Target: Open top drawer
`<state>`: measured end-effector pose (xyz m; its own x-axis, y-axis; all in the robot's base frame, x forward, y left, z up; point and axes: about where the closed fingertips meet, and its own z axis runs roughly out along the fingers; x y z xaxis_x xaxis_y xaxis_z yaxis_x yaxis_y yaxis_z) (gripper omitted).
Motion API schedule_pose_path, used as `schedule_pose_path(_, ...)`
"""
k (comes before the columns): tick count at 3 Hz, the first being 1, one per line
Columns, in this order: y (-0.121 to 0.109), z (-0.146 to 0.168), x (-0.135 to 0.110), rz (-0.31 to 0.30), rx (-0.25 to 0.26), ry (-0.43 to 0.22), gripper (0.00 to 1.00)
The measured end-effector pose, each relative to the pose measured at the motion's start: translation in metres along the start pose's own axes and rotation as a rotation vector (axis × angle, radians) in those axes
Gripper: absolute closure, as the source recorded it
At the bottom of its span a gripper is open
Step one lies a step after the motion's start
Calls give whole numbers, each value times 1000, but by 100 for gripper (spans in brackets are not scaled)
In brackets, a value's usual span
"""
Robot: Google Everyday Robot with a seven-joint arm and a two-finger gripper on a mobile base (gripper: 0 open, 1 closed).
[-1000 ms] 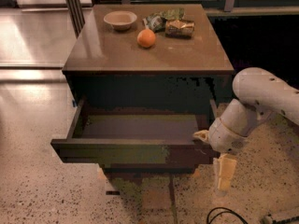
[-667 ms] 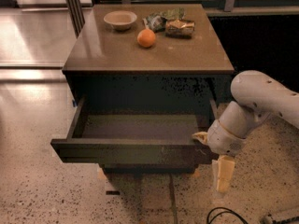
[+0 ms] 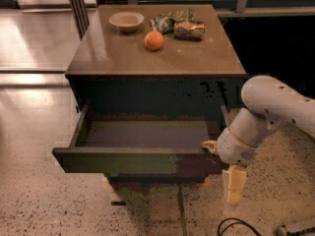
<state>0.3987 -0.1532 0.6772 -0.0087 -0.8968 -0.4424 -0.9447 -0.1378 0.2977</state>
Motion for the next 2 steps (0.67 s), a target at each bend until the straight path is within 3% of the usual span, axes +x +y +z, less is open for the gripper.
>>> schedule_pose_path(2,13,-3,-3,22,-22,-9,0)
